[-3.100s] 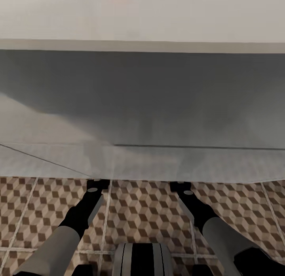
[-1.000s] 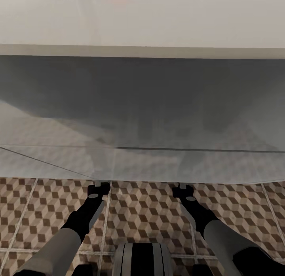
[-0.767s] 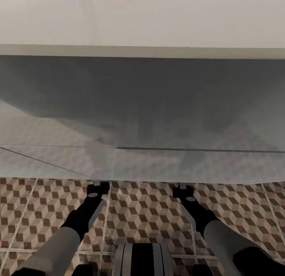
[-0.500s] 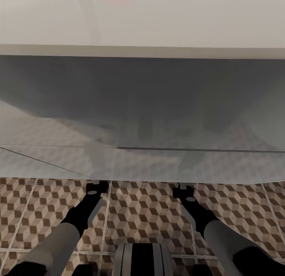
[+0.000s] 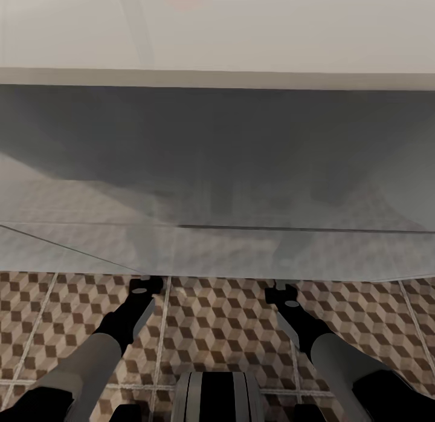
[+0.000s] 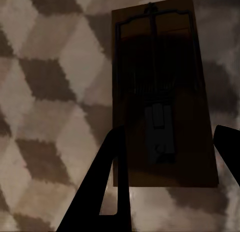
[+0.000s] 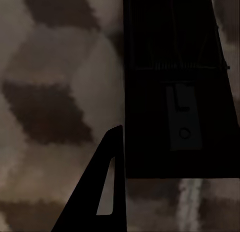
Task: Take the four mousetraps from the cabinet in the bathroom and place them on the bathroom floor. Make sure all four end up on the same floor surface, and ensure that at least two of them are either under or directly next to the same bathroom sink.
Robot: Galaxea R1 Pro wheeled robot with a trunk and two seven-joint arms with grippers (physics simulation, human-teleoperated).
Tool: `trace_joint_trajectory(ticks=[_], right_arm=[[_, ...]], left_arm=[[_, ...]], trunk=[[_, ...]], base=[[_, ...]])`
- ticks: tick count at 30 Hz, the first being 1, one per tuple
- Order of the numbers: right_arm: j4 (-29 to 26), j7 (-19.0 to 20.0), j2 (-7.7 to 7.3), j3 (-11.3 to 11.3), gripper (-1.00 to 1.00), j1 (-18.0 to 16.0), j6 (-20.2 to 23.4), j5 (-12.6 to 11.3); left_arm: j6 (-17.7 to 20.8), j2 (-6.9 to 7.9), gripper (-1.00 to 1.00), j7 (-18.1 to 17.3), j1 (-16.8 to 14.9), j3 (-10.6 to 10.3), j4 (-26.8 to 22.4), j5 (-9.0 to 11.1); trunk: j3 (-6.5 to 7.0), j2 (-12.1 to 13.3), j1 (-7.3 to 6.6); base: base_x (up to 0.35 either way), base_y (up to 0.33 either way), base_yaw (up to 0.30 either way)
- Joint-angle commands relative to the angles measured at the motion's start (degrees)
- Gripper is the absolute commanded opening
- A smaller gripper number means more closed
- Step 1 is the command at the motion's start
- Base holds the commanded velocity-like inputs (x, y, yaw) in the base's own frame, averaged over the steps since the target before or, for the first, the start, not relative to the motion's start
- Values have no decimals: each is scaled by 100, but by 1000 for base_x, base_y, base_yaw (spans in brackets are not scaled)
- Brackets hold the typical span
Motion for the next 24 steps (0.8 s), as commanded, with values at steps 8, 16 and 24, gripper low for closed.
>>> trace_joint_trajectory(ticks=[8,16,24], right_arm=[[39,-34,-3,-1,-100,-7,-6,-110],[229,-27,-5,-6,-100,-100,-12,-325],[298,-17,-6,-6,-100,-127,-22,-371]], left_arm=[[27,44,-100,47,-78,-43,241,49],[-38,78,-100,46,-197,-41,581,19],[-45,82,-100,46,-210,-41,624,19]], trunk=[[-3,-1,-1],[-3,-1,-1],[-3,-1,-1]], base=[[0,0,0],[0,0,0],[0,0,0]])
